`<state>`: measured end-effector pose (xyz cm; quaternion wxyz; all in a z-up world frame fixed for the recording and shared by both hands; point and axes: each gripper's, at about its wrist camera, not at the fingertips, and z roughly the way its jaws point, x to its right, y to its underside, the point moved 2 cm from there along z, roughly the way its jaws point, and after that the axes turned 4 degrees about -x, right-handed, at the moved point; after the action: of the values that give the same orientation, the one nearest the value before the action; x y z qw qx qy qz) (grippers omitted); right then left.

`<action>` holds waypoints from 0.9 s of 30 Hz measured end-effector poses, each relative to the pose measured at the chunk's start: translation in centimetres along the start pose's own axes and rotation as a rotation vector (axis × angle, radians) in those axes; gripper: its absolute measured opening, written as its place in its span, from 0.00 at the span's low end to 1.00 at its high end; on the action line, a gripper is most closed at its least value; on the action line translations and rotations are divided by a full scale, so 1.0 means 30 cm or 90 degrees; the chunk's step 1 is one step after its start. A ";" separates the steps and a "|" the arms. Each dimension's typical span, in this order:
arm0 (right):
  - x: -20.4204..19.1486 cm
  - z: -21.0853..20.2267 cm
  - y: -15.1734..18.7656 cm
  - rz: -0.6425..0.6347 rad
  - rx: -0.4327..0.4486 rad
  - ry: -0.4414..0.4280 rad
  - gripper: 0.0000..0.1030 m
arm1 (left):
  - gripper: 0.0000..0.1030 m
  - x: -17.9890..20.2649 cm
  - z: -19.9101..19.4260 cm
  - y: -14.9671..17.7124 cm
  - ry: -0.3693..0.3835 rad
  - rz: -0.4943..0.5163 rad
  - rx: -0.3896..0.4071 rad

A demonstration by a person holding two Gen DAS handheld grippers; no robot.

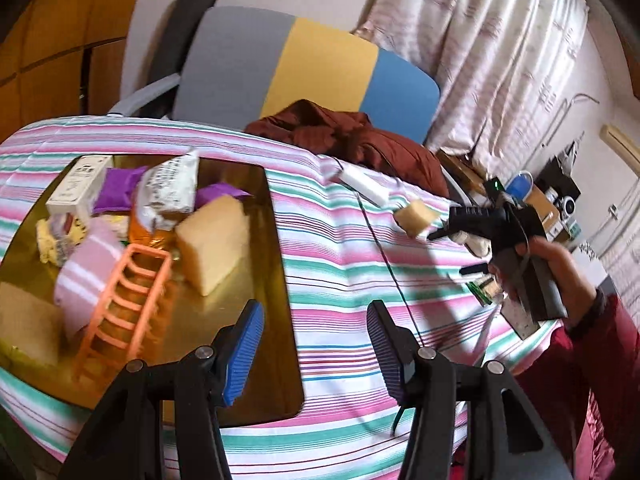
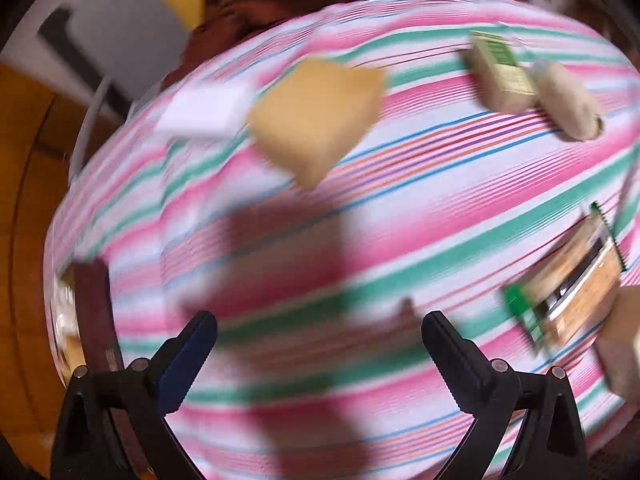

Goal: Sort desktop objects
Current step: 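Grasp a yellow sponge block with the right tool while the left tool moves toward the white foam block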

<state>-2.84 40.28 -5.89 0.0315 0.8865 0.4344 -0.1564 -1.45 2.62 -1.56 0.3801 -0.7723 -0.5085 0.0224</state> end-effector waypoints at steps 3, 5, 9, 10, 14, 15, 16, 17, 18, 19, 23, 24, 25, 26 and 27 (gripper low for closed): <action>0.031 -0.021 -0.076 0.030 0.039 -0.028 1.00 | 0.53 0.021 0.017 -0.003 0.004 0.003 -0.011; 0.023 -0.028 -0.119 0.030 0.065 -0.053 1.00 | 0.53 0.027 0.025 -0.005 0.001 0.004 -0.018; -0.043 -0.021 -0.174 0.015 0.086 -0.068 1.00 | 0.53 0.032 0.037 -0.015 -0.006 0.007 -0.023; -0.062 -0.014 -0.186 0.006 0.088 -0.068 1.00 | 0.53 0.032 0.038 -0.018 -0.006 0.006 -0.023; -0.107 0.018 -0.222 0.000 0.099 -0.070 0.98 | 0.53 0.033 0.048 -0.031 -0.012 0.002 -0.027; -0.113 0.029 -0.234 0.005 0.099 -0.064 0.98 | 0.53 0.035 0.050 -0.035 -0.011 0.002 -0.027; -0.116 0.042 -0.243 0.008 0.099 -0.060 0.98 | 0.53 0.040 0.053 -0.040 -0.011 0.005 -0.027; -0.121 0.056 -0.248 0.006 0.099 -0.053 0.95 | 0.53 0.043 0.057 -0.042 -0.012 0.006 -0.027; -0.116 0.071 -0.249 -0.001 0.095 -0.040 0.90 | 0.53 0.048 0.064 -0.048 -0.013 0.010 -0.030; -0.112 0.083 -0.250 -0.009 0.090 -0.031 0.87 | 0.53 0.055 0.073 -0.058 -0.012 0.014 -0.033; -0.098 0.092 -0.248 -0.052 0.080 -0.002 0.69 | 0.53 0.084 0.113 -0.115 -0.013 0.024 -0.035; -0.093 0.090 -0.249 -0.058 0.072 -0.008 0.68 | 0.53 0.101 0.130 -0.139 -0.006 0.029 -0.035; -0.085 0.082 -0.247 -0.061 0.066 -0.011 0.67 | 0.53 0.112 0.143 -0.155 -0.002 0.034 -0.035; -0.069 0.068 -0.239 -0.065 0.059 0.003 0.67 | 0.53 0.130 0.163 -0.176 -0.001 0.043 -0.036; -0.061 0.060 -0.233 -0.070 0.056 0.015 0.67 | 0.53 0.146 0.181 -0.194 -0.004 0.053 -0.035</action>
<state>-9.79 42.89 -6.48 -0.0209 0.8637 0.4753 -0.1665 -6.09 10.33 -0.31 0.3559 -0.8029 -0.4775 0.0269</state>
